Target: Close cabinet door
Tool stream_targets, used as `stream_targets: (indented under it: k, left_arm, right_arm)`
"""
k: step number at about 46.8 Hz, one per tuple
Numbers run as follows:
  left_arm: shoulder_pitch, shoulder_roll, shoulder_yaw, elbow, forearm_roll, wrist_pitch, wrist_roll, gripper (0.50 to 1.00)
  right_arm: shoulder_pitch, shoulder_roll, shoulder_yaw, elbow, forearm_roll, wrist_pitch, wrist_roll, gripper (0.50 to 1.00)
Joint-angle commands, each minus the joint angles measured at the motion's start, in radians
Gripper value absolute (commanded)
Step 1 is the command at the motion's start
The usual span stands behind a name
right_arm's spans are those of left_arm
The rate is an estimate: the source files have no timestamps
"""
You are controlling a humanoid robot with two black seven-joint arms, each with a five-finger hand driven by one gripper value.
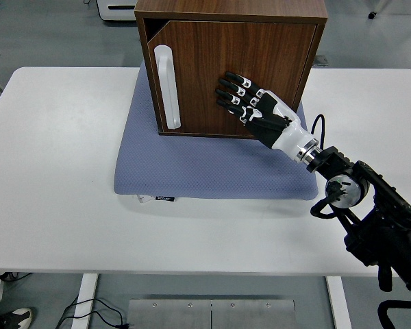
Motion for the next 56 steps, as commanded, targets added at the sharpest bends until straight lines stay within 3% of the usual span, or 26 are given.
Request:
stream_targets:
  k: [1,19,56]
  left_arm:
    - [0.000,0.000,0.000,0.000,0.000,0.000,0.000,1.000]
    - [0.000,0.000,0.000,0.000,0.000,0.000,0.000,1.000]
    - [0.000,0.000,0.000,0.000,0.000,0.000,0.000,1.000]
  right_arm:
    - [-0.008,0.000,-0.005,0.013,-0.002,0.038,0.000,1.000]
    - [-0.089,-0.001,-0.009,0.133,-0.002,0.055,-0.001,1.000]
    - [-0.382,-0.228,0.223,0.329,0.000,0.055,0.000,1.000]
